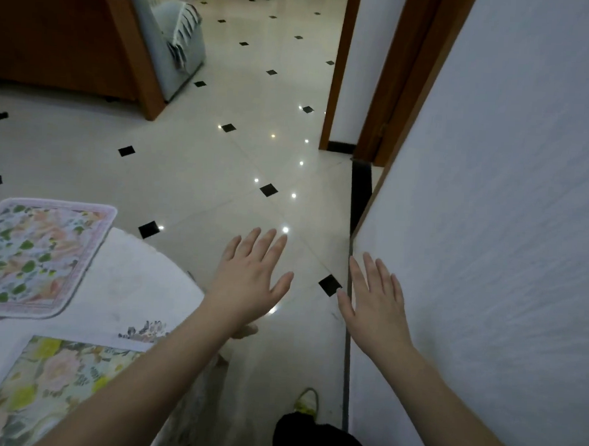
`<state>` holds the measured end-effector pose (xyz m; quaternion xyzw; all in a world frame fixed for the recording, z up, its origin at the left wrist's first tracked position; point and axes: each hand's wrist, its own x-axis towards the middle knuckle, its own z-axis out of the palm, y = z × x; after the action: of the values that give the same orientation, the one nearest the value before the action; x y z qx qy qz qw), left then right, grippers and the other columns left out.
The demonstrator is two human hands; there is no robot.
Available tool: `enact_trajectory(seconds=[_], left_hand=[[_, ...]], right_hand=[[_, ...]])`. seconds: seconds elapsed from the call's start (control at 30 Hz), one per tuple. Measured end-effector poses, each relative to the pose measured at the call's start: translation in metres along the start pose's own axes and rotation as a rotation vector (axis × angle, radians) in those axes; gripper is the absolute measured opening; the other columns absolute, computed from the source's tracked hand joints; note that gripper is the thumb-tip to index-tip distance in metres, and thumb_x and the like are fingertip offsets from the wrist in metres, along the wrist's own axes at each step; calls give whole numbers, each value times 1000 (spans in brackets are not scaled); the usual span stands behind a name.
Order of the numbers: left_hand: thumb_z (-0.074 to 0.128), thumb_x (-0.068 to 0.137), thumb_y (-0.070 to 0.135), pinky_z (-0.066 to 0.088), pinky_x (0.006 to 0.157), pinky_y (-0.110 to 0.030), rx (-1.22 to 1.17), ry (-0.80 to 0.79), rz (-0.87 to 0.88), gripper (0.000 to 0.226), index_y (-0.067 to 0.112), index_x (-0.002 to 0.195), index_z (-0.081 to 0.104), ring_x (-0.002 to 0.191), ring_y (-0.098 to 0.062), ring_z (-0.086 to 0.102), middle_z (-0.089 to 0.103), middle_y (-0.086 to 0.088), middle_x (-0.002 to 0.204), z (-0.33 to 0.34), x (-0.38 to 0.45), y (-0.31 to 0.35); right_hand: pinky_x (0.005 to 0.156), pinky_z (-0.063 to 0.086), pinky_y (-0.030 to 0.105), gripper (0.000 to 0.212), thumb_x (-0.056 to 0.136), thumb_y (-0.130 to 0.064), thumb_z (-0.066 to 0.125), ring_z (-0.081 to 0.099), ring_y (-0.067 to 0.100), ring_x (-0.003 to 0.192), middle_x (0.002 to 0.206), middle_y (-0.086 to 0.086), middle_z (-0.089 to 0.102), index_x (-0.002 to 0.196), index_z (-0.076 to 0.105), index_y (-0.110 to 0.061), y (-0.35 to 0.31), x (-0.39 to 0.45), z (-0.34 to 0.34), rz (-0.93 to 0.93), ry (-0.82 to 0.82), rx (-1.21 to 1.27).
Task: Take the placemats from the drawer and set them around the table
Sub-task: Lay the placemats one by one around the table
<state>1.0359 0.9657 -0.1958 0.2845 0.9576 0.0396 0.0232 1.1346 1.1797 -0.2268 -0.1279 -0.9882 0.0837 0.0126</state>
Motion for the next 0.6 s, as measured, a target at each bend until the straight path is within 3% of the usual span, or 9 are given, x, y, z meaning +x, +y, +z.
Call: enact_trajectory(seconds=[0.1,0.33,0.6], left_hand=[[-7,84,65,1,123,-41,1,-25,0,85,26,159,3,153,-22,2,7,2,167,1,44,9],[-2,85,64,5,123,-43,18,15,-31,83,27,158,13,153,-23,10,18,1,165,-11,118,13],[-3,86,65,5,123,-41,35,-8,-61,82,28,158,8,153,-21,7,13,2,166,-16,177,-8]], right_hand=[[119,-1,39,75,91,-56,5,11,25,150,164,5,13,156,18,-21,16,39,-4,10,-9,20],[119,1,40,76,90,-56,1,9,26,151,164,7,11,157,12,-21,29,125,-13,-20,-18,9],[121,13,45,76,91,-55,4,12,27,150,163,7,17,156,18,-20,6,199,-24,-113,-37,52]])
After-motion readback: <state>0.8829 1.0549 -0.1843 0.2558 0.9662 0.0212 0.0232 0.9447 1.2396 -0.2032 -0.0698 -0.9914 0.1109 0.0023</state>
